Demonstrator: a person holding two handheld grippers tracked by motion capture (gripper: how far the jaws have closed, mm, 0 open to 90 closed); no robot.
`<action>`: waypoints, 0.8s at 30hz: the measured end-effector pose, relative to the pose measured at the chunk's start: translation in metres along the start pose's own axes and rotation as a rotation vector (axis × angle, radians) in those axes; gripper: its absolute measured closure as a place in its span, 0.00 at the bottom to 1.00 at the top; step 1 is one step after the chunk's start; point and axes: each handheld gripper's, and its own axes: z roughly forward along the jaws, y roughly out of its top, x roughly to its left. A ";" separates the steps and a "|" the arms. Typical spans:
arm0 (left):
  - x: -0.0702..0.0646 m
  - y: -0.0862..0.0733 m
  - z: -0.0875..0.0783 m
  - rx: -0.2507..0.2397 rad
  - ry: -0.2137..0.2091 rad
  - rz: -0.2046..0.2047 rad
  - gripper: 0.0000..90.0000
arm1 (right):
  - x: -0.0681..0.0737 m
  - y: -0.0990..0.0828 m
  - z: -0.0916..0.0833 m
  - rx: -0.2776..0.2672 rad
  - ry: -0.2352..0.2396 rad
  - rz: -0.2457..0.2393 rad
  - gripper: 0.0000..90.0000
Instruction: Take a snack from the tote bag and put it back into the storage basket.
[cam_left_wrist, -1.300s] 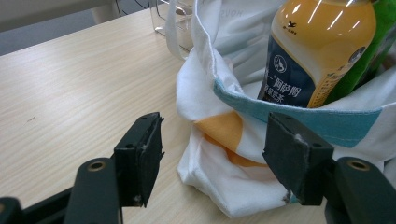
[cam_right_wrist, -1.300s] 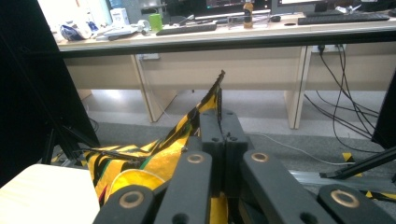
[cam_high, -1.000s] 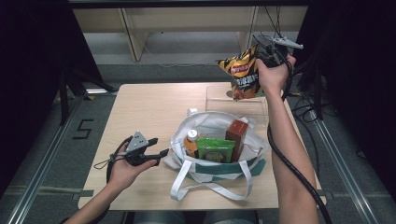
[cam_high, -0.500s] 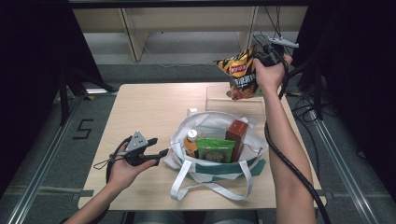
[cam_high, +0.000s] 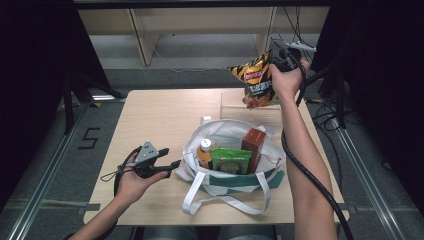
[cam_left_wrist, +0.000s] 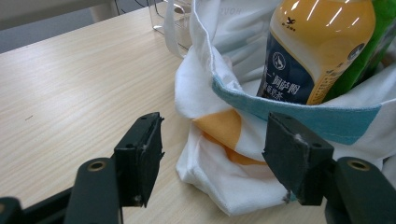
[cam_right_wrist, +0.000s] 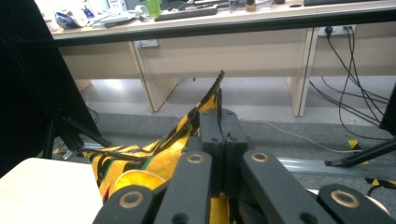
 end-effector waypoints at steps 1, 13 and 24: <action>0.000 0.000 0.000 0.000 0.000 0.001 0.41 | -0.001 -0.001 0.001 -0.003 0.000 -0.010 1.00; 0.000 0.000 0.000 -0.001 0.002 0.001 0.41 | -0.003 -0.005 0.010 0.012 0.006 0.017 1.00; 0.001 0.000 -0.001 -0.003 -0.002 0.003 0.41 | -0.004 -0.009 0.016 0.028 -0.005 0.030 1.00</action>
